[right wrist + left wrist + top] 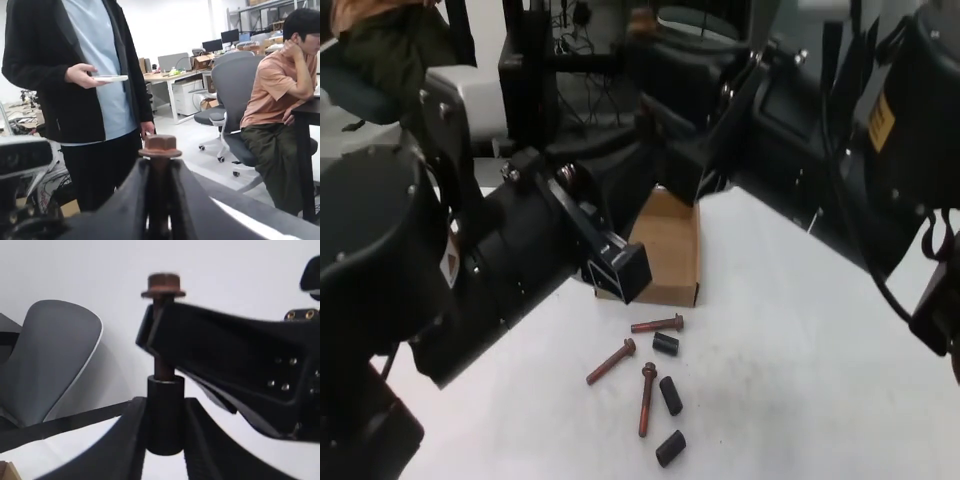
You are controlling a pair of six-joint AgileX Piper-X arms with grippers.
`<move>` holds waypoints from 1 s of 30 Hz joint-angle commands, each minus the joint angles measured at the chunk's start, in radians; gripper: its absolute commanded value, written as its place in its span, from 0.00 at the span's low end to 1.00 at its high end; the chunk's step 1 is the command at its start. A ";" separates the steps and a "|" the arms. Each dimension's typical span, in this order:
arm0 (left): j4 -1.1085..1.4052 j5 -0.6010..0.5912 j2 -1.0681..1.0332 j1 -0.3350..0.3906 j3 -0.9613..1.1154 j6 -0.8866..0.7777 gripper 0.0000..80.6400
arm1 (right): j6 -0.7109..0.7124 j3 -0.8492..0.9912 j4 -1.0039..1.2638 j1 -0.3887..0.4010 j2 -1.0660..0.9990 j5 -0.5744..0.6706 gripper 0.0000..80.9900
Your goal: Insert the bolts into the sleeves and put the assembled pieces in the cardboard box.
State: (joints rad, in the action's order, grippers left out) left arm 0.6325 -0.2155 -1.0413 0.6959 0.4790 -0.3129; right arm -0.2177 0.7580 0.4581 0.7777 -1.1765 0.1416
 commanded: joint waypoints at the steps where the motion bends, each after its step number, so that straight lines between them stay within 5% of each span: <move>1: 0.059 -0.019 0.000 0.000 0.003 0.005 0.02 | -0.006 -0.009 -0.005 0.002 -0.002 0.006 0.08; 7: 0.030 -0.019 0.000 0.000 0.003 0.005 0.02 | -0.026 -0.008 0.009 0.002 -0.002 -0.052 0.78; 15: -0.056 0.018 0.000 0.000 0.003 0.092 0.02 | -0.018 0.017 0.095 0.000 0.037 -0.060 0.80; 21: -0.239 0.069 -0.046 -0.079 0.051 0.133 0.02 | 0.164 0.020 -0.254 -0.005 0.184 -0.341 0.80; 26: -0.255 0.008 -0.240 -0.176 0.182 0.137 0.02 | 0.174 0.020 -0.426 -0.004 0.233 -0.364 0.80; 30: -0.378 0.009 -0.401 -0.187 0.327 0.165 0.02 | 0.161 0.020 -0.494 -0.004 0.245 -0.364 0.80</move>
State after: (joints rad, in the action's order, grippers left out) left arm 0.3055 -0.1922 -1.3852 0.5122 0.7340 -0.1713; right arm -0.0526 0.7673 0.0000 0.7759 -0.9473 -0.2144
